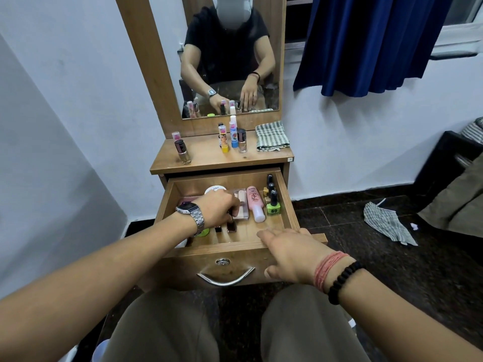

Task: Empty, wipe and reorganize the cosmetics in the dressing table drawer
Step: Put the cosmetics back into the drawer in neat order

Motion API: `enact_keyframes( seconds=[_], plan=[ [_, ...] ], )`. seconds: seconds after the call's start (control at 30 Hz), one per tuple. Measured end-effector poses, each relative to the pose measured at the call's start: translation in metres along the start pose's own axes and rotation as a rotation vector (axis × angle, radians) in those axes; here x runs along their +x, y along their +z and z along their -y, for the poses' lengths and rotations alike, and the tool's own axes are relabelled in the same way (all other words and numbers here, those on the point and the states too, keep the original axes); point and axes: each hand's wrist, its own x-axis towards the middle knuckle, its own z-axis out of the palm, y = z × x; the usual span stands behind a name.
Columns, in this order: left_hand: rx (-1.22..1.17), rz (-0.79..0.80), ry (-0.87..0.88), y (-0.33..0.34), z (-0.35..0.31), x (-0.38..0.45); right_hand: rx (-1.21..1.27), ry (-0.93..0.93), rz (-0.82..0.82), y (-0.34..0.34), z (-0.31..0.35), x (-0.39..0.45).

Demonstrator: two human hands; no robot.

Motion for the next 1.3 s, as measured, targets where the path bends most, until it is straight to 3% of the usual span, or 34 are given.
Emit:
enact_keyframes(
  seconds=[0.3,0.43,0.53,0.67,0.87,1.17,1.3],
  plan=[
    [0.003,-0.083,0.032,-0.016,0.008,-0.003,-0.003,0.002,-0.001,0.001,0.0,0.0],
    [-0.086,-0.385,-0.025,-0.054,0.04,0.004,-0.013,0.001,-0.001,0.002,0.0,0.0],
    [-0.148,-0.63,-0.199,-0.084,0.081,0.01,-0.019,0.002,-0.003,0.002,0.0,0.0],
    [-0.086,-0.516,-0.396,-0.097,0.125,0.014,-0.027,0.003,-0.013,0.003,0.001,0.0],
    [-0.099,-0.329,-0.411,-0.088,0.145,0.019,-0.016,0.003,-0.024,0.004,0.0,0.001],
    [-0.191,-0.41,-0.53,-0.076,0.167,0.007,-0.016,0.005,-0.031,0.005,-0.001,0.002],
    [-0.172,-0.565,-0.544,-0.089,0.169,-0.012,-0.007,0.006,-0.021,0.004,0.0,0.002]
  ],
)
